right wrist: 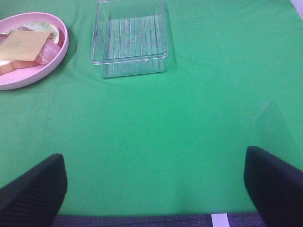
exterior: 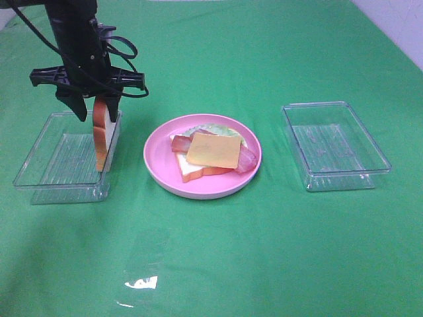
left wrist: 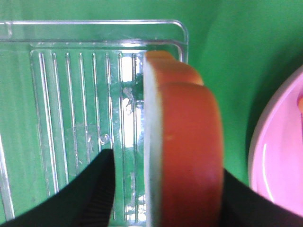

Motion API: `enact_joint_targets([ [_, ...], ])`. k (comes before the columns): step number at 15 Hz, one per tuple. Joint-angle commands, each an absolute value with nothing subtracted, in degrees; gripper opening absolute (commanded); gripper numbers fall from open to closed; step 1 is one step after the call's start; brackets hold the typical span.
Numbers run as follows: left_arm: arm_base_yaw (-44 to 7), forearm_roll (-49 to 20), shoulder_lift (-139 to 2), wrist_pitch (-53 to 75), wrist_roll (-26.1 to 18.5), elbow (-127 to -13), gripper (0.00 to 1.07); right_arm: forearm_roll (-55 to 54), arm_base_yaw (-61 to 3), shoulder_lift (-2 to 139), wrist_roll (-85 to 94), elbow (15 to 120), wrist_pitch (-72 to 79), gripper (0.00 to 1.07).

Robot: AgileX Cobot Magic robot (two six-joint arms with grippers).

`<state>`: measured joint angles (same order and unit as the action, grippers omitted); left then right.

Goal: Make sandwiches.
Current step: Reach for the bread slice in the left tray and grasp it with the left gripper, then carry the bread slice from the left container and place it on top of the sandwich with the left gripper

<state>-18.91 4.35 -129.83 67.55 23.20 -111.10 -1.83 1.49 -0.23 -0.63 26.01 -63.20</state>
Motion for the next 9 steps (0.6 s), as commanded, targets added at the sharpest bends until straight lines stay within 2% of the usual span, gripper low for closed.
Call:
enact_joint_targets([
  [1,-18.91,5.39,-130.12,68.7,24.41,-110.81,0.21,-1.78,1.55,-1.83,-0.57,25.9,-62.97,0.98],
  [2,-18.91,5.84,-130.12,68.93,24.41,-110.81,0.15,-1.78,1.55,-1.83,-0.57,25.9,-62.97,0.98],
  [3,-18.91,6.3,-130.12,69.39,24.41,-110.81,0.14,-1.78,1.55,-1.83,-0.57,25.9,-62.97,0.98],
  [9,-18.91,6.47,-129.55,75.75,23.89,-115.28,0.14,-1.78,1.55,-1.83,-0.57,25.9,-62.97,0.98],
])
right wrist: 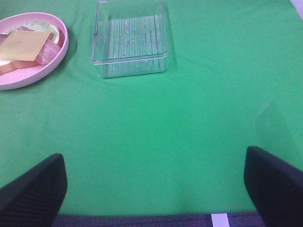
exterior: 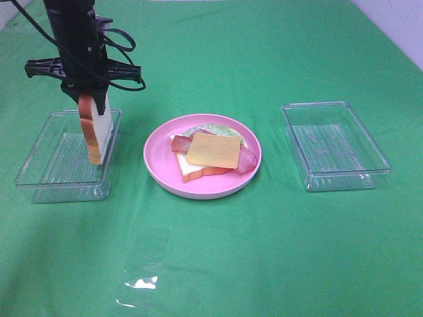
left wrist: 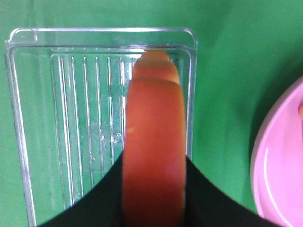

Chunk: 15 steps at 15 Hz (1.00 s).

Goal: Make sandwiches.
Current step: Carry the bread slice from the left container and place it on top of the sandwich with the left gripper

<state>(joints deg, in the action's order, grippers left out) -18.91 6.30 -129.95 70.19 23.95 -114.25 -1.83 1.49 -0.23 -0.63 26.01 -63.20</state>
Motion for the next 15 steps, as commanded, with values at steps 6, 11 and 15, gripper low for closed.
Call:
enact_joint_targets([
  [6,-18.96,5.1,-122.33,75.63,22.12,-115.28,0.14,-2.01,1.55,-1.83,-0.57,25.9,-62.97,0.98],
  [11,-19.02,-4.81,-118.09,74.54,14.78,-115.68,0.14,-2.01,1.55,-1.83,-0.57,25.9,-62.97,0.98],
  [15,-19.19,-22.52,-120.49,69.56,3.72,-115.51,0.14,-2.01,1.55,-1.83,-0.57,25.9,-62.97,0.98],
])
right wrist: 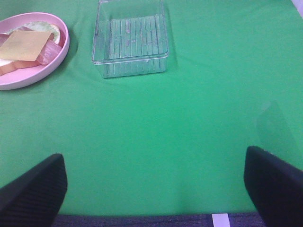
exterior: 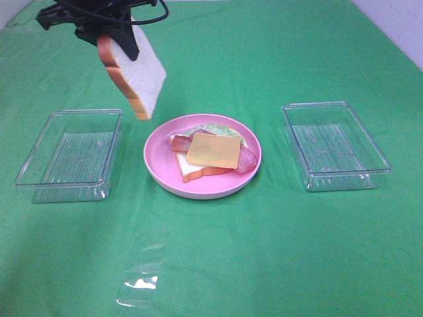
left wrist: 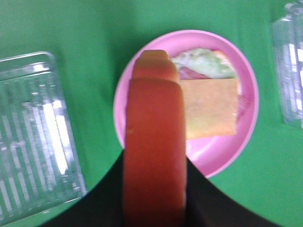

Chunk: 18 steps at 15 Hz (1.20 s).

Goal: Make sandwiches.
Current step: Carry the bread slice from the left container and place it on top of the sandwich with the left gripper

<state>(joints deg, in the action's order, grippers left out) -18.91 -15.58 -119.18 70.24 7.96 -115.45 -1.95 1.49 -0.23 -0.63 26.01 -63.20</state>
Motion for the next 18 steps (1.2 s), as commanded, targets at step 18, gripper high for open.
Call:
enact_joint_targets([
  [18,-22.52,-32.03,-138.03,61.02,3.84,-115.45,0.39,-2.58,1.55,-1.83,-0.57,25.9,-62.97,0.98],
])
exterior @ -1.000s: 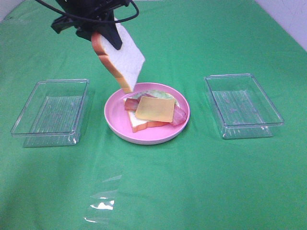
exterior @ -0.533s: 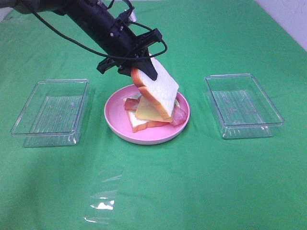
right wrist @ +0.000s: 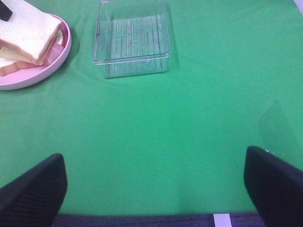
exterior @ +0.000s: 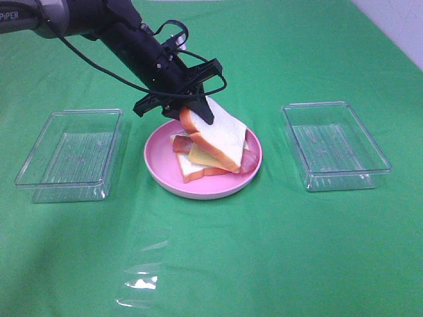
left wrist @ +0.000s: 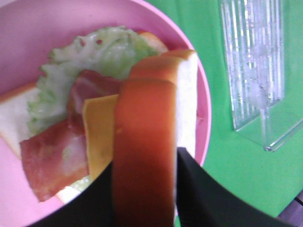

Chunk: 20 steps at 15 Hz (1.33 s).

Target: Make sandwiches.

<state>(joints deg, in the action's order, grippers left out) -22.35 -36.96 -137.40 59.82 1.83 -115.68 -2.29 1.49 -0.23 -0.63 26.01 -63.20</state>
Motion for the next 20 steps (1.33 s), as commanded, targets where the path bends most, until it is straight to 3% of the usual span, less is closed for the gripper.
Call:
enact_joint_targets([
  [1,-22.52,-30.25,-138.03,61.82,4.41,-115.45,0.6,-2.58,1.55,-1.83,-0.57,25.9,-62.97,0.98],
  [3,-22.52,-28.48,-138.03,63.66,4.18,-115.45,0.94,-2.58,1.55,-1.83,-0.57,25.9,-62.97,0.98],
  [4,-22.52,-28.48,-137.97,64.74,4.18,-115.57,1.02,-2.58,1.55,-1.83,-0.57,25.9,-62.97,0.98],
  [6,-22.46,-28.07,-137.85,66.86,4.18,-115.97,1.02,-2.58,1.55,-1.83,-0.57,25.9,-62.97,0.98],
  [8,-22.46,-20.45,-137.8,75.86,4.87,-122.27,1.02,-2.64,1.55,-1.83,-0.57,25.9,-62.97,0.98],
  [13,-22.29,-5.73,-127.6,75.75,7.51,-122.1,1.02,-2.64,1.55,-1.83,-0.57,25.9,-62.97,0.98],
  [16,-19.94,-0.97,-118.6,75.75,7.16,-114.76,1.02,-2.64,1.55,-1.83,-0.57,25.9,-62.97,0.98],
  [20,-11.0,-1.03,-106.46,75.63,4.24,-97.29,1.02,-2.64,1.55,-1.83,-0.57,25.9,-62.97,0.98],
])
